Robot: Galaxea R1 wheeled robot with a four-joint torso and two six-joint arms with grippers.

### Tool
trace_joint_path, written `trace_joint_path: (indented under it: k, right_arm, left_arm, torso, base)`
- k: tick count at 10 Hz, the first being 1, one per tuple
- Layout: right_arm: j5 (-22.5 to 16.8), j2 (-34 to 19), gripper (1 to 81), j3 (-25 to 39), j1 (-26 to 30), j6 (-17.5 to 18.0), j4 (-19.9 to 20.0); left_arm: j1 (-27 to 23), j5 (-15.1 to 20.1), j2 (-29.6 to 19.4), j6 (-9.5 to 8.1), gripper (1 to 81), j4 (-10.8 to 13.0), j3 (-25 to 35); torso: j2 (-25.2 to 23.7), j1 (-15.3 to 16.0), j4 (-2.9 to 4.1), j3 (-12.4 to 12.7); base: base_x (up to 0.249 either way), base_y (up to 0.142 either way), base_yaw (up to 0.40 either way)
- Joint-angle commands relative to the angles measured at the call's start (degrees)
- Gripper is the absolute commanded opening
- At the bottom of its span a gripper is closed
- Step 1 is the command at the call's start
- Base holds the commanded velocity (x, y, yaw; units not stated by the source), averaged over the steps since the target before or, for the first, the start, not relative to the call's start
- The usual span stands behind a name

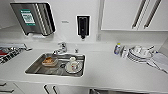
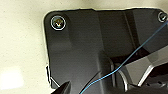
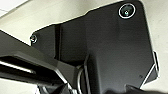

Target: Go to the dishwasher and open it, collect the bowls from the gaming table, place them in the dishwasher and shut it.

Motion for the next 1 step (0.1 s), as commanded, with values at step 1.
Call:
trace_joint_path:
  k: [1]
  right_arm:
    - [-1.72, 1.25, 81.1, -0.27, -0.51, 0.10, -0.88]
  left_arm:
    - [-1.51, 2.67, -0.35, -0.02, 81.1, -1.58, -0.16]
  torso:
    - [0.00, 0.00, 0.00, 0.00]
  base:
    - [0.000, 0.000, 0.000]
